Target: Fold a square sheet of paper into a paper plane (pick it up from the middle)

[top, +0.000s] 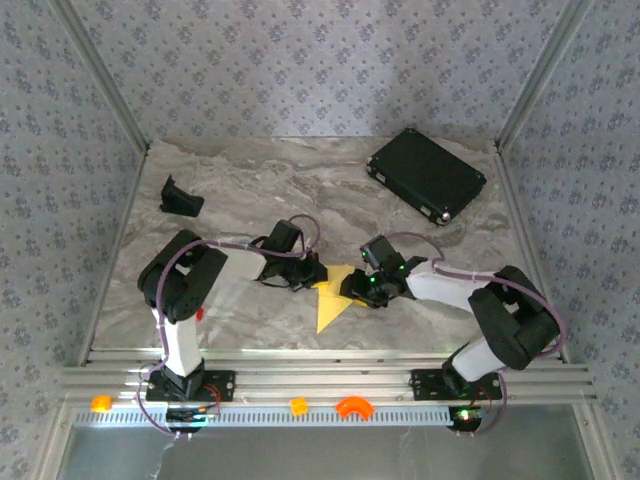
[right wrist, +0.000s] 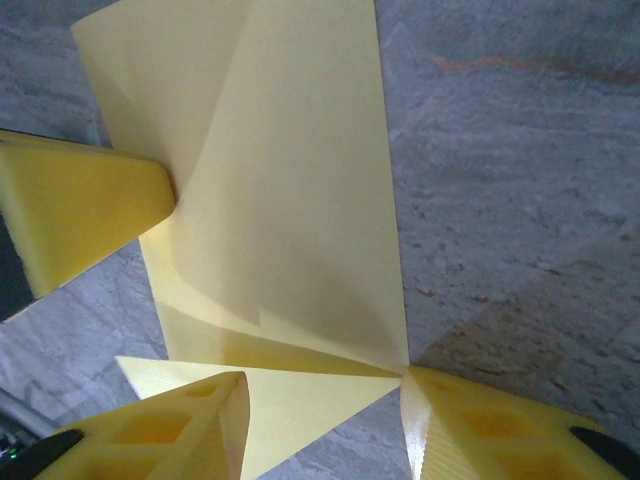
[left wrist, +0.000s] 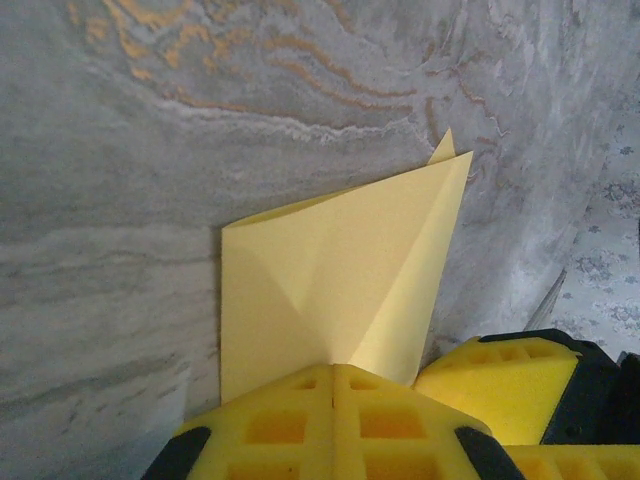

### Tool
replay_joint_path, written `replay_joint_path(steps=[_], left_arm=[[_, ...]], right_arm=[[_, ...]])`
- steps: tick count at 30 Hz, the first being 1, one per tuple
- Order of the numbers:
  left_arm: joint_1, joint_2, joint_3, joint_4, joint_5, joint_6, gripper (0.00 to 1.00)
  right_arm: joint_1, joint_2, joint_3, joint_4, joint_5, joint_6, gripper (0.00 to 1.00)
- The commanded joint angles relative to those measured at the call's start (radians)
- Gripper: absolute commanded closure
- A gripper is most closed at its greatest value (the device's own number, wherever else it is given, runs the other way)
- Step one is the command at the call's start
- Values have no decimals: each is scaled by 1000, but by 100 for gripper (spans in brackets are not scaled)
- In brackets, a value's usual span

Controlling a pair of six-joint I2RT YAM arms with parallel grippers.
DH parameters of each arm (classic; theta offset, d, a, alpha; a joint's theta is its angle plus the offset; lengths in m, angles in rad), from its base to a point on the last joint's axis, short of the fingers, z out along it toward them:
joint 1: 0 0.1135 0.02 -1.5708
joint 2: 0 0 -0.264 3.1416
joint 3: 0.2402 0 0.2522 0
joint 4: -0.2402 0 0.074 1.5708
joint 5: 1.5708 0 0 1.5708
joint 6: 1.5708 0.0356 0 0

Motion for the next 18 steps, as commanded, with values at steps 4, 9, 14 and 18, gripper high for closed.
replay_joint_path(steps=[4,9,14,18], left_arm=[[-8,-13,-16,-37,-21,-8,100],[-9,-13,-19,-35,-21,-12,100],[-12,-14,-18,-35,-23,-12,100],[-17,-9,-17,-35,-26,-13,100]], right_arm=[[5,10,18,-47,30,4,54],[1,41,-5,49,-33,41,54],[-2,37,-17,122,-65,70,58],[-17,34,-29,174,-103,100,59]])
